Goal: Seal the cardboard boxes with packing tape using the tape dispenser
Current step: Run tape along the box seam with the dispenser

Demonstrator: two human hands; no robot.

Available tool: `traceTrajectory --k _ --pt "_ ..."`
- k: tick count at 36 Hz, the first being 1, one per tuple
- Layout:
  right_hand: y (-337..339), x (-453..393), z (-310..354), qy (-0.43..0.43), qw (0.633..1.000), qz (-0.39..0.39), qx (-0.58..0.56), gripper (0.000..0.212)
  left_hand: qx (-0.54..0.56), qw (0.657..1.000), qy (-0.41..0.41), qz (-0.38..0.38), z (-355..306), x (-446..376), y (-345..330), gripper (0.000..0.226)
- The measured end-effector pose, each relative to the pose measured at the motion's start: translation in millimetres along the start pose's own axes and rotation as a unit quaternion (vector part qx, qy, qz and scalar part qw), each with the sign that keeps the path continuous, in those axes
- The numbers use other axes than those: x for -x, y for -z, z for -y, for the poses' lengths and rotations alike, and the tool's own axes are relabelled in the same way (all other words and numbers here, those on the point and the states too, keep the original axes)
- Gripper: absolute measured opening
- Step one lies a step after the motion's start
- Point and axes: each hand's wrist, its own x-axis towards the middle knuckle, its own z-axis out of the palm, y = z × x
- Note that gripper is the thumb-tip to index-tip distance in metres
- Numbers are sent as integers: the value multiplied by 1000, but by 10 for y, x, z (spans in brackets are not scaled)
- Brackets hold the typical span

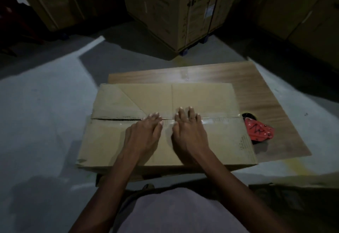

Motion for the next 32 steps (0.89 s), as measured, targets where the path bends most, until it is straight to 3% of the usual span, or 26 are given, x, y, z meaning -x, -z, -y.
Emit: traceTrajectory --k 3,6,11,17,22,26,29,32 --pt "-33 94 -34 -37 998 -43 -9 55 -5 999 -35 8 142 14 130 38" --pt "-53 116 35 -87 993 -81 -25 55 -10 1000 -16 -4 372 62 264 35" --pt "-152 -19 340 -178 982 -58 8 57 -41 999 0 -2 684 77 280 44" --pt "-384 -216 924 -81 995 -24 55 63 -98 995 -13 17 708 -26 270 48" --pt "-375 -169 866 -93 994 -34 48 59 -7 996 -40 -74 823 10 379 29" --pt "-299 -102 856 -114 992 -40 23 56 1 997 -52 -64 930 52 345 35" --pt "-300 -93 957 -146 988 -43 27 56 -33 997 -17 -67 1046 87 289 39" --pt "-347 -142 1116 -158 986 -7 46 63 -63 996 -1 -56 1096 116 266 43"
